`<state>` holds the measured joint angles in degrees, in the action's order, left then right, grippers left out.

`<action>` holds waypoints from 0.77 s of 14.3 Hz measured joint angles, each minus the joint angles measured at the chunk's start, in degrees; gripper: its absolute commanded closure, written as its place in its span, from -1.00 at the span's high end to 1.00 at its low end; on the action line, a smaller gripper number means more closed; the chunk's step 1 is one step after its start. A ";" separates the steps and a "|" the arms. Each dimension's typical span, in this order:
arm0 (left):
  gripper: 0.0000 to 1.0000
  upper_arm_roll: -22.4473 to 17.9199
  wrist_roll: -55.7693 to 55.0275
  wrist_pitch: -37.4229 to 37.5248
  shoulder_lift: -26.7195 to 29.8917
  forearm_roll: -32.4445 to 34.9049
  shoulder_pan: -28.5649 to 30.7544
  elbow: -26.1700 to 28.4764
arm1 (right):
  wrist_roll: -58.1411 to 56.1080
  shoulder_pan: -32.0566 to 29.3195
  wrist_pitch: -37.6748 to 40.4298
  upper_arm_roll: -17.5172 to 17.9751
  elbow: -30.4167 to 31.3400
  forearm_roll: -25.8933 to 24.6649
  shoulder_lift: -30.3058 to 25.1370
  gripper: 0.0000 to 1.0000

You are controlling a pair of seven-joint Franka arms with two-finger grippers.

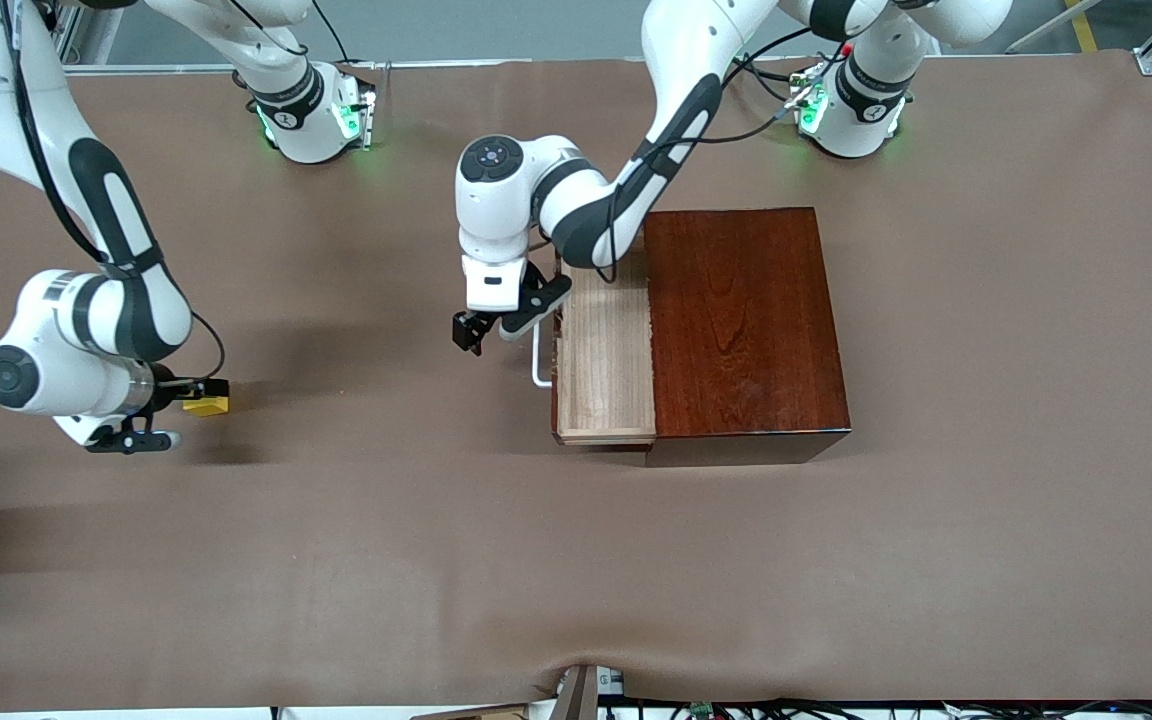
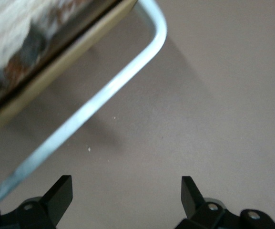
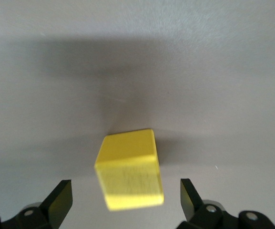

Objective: Open drawer, take yellow block, close drawer
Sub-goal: 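Place the block with the right gripper while the left gripper reaches the drawer, then push the drawer closed with the left gripper while the right gripper retracts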

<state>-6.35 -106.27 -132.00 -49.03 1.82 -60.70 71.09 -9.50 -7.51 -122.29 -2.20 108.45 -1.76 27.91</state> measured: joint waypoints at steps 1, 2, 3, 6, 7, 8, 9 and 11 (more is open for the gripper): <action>1.00 -0.09 -0.81 1.26 0.00 0.00 -0.24 -0.14 | 0.02 0.02 2.49 0.26 -1.36 0.07 -1.38 1.00; 1.00 -0.17 -1.17 2.56 0.00 0.00 -0.25 -0.30 | 0.02 0.15 5.06 0.60 -2.74 0.09 -2.99 1.00; 1.00 -0.32 -1.72 3.93 0.01 0.00 -0.25 -0.60 | 0.02 0.59 7.89 0.94 -4.24 0.10 -4.72 1.00; 1.00 -0.62 -2.09 6.58 -0.01 -0.03 -0.29 -1.38 | 0.28 2.91 15.17 1.29 -9.55 0.12 -9.04 1.00; 1.00 -0.62 -2.11 7.49 -0.01 -0.03 -0.32 -1.50 | 0.35 3.30 17.98 1.31 -11.82 0.12 -9.81 1.00; 1.00 -0.63 -2.18 8.70 -0.01 -0.03 -0.34 -1.75 | 0.35 3.43 20.76 1.31 -14.38 0.12 -10.23 1.00; 1.00 -0.86 -2.18 10.03 -0.01 -0.03 -0.41 -2.05 | 0.35 3.42 23.08 1.28 -16.81 0.12 -10.38 1.00; 1.00 -1.52 -1.72 13.38 0.00 -0.03 -0.43 -2.45 | 0.35 3.42 27.43 1.30 -21.47 0.12 -10.42 1.00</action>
<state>-7.87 -107.99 -118.62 -49.03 1.80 -61.13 68.64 -9.15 -4.09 -94.85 -0.90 86.98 -1.65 17.49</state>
